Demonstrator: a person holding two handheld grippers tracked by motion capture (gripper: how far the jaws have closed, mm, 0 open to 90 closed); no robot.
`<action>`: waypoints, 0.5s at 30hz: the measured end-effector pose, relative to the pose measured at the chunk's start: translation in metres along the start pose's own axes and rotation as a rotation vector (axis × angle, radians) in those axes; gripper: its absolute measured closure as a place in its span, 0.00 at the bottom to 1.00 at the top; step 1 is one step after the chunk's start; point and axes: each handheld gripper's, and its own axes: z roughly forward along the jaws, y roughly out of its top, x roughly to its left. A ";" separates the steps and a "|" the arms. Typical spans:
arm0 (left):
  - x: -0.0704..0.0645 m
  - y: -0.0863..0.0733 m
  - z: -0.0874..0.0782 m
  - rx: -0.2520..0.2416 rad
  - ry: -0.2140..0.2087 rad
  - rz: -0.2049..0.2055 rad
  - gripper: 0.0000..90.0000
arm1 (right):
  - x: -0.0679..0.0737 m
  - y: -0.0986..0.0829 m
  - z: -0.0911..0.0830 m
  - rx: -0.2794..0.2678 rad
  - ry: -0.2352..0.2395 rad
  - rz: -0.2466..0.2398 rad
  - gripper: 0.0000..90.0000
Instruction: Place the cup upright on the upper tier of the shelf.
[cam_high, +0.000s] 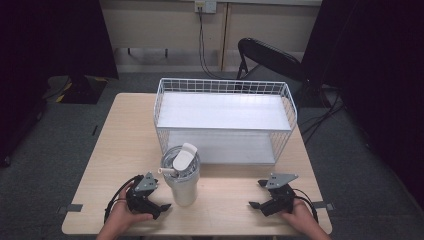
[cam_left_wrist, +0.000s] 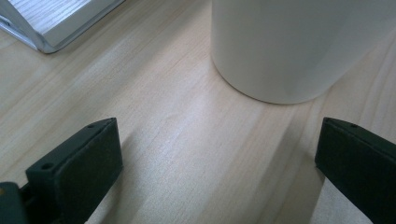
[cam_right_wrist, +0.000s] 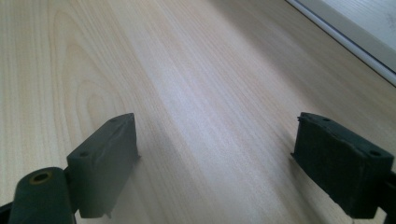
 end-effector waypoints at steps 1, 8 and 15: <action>0.000 0.000 0.000 -0.004 0.001 -0.004 0.00 | 0.000 0.000 0.000 0.000 0.000 0.000 0.15; 0.001 0.000 -0.001 0.001 0.020 -0.003 0.00 | 0.000 0.000 0.000 0.000 0.000 0.000 0.15; 0.005 -0.002 -0.003 -0.020 -0.017 -0.035 0.03 | 0.000 0.000 0.000 0.000 0.000 0.000 0.15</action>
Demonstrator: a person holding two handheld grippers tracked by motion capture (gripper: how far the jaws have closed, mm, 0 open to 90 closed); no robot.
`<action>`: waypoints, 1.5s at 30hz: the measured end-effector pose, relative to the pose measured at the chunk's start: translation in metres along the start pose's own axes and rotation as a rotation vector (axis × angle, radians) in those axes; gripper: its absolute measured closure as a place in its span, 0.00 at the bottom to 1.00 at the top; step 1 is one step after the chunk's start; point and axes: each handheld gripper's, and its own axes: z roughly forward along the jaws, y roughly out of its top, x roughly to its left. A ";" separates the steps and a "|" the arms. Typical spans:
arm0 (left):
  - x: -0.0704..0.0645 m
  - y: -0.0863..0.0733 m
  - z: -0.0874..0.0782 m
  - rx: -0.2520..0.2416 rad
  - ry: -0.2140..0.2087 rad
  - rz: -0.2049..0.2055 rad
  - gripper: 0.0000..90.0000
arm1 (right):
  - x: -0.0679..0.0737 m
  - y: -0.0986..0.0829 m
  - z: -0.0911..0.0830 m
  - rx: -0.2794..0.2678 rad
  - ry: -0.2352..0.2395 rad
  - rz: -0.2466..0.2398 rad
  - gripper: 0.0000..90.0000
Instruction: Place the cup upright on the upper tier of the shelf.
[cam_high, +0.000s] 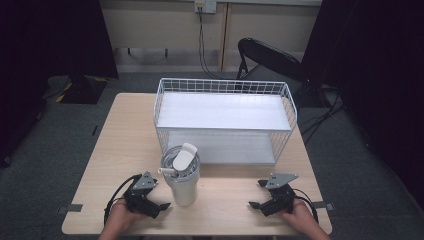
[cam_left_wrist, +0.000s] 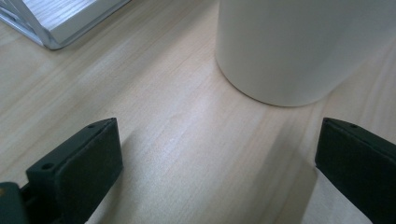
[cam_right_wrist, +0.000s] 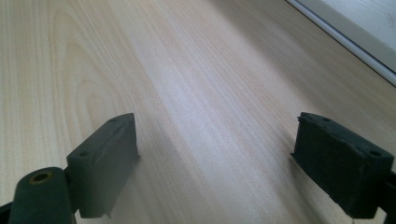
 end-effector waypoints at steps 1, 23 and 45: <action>0.000 0.000 -0.001 0.000 0.014 0.013 0.03 | 0.000 0.000 0.000 0.000 0.000 0.000 0.15; -0.014 0.028 -0.032 -0.151 -0.121 -0.002 0.21 | 0.000 0.000 0.000 0.000 0.000 0.000 0.15; -0.020 0.047 -0.027 -0.315 -0.176 -0.045 0.18 | 0.000 0.000 0.000 0.000 0.000 0.000 0.15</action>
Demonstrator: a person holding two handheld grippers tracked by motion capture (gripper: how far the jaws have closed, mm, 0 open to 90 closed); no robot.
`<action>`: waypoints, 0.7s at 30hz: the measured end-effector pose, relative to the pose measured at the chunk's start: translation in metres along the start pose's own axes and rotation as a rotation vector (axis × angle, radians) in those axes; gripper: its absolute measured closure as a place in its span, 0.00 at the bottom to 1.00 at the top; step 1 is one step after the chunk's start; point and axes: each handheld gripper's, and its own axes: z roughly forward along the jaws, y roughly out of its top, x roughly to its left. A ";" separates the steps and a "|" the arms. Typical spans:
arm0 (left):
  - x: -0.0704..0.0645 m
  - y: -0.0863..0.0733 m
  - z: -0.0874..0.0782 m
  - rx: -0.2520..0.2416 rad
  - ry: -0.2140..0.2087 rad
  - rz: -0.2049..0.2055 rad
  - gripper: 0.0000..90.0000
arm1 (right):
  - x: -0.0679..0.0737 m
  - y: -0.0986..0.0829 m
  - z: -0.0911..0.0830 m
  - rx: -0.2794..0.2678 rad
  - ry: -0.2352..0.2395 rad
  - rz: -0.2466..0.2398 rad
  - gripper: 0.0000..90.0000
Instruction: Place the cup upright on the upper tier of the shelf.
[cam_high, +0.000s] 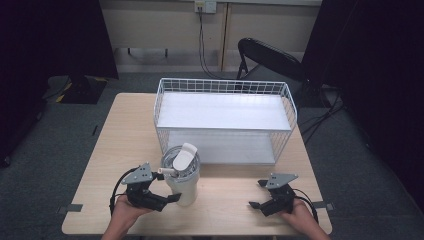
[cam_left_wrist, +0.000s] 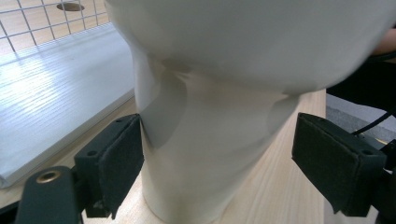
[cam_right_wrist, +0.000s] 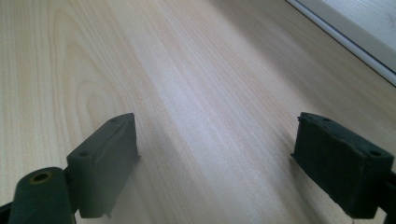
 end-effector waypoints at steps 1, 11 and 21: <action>0.000 0.000 0.001 -0.008 -0.001 -0.008 0.17 | 0.000 0.000 0.000 0.000 0.000 0.000 0.15; 0.002 0.000 0.009 -0.019 -0.008 0.005 0.12 | 0.000 0.000 0.000 0.000 0.000 0.000 0.15; 0.000 0.000 0.016 -0.021 0.010 0.021 0.09 | 0.000 0.000 0.000 0.000 -0.004 0.003 0.14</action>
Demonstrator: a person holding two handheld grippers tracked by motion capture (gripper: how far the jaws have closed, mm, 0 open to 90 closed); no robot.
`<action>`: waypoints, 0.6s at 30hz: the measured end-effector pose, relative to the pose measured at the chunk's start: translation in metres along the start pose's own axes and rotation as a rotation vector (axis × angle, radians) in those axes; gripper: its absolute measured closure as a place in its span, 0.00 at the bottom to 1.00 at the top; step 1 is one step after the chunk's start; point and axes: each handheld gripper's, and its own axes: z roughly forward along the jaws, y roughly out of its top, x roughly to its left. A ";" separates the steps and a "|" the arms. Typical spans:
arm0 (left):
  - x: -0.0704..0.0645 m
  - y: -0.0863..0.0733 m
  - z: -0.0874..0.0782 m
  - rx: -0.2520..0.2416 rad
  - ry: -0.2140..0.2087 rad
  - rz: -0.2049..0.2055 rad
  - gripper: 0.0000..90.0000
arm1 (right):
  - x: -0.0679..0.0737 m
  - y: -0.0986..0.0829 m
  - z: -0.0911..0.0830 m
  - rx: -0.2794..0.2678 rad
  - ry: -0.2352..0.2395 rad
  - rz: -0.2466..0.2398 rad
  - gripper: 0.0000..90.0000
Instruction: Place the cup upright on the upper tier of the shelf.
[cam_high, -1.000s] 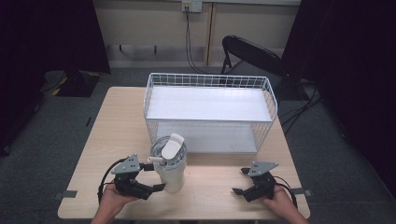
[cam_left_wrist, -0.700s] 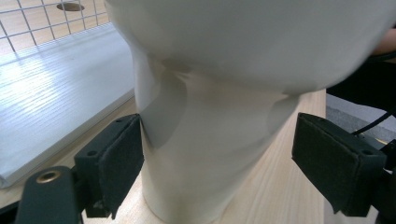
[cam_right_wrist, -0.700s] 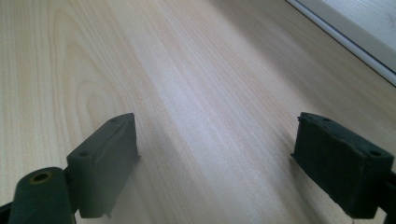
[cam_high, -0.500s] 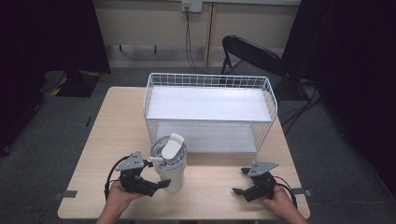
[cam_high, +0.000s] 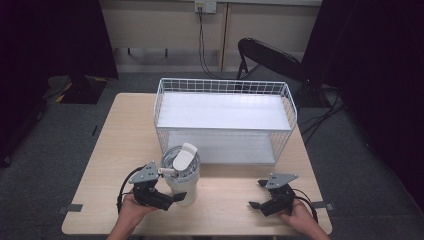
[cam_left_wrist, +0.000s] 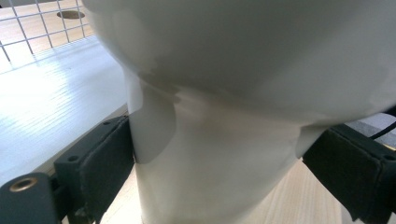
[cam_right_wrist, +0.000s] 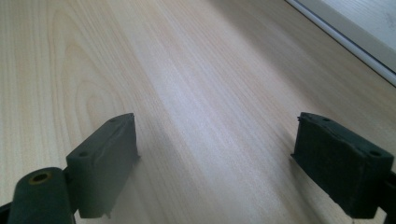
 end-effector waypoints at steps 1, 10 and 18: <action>0.000 0.000 0.000 -0.001 0.001 0.003 0.09 | 0.000 0.000 0.000 0.000 -0.001 0.000 0.14; -0.001 -0.001 0.002 -0.018 0.007 0.015 0.09 | 0.000 0.000 0.000 0.000 -0.001 0.000 0.14; -0.001 -0.002 0.008 -0.050 0.013 0.026 0.07 | 0.000 0.000 0.000 0.000 -0.001 0.000 0.14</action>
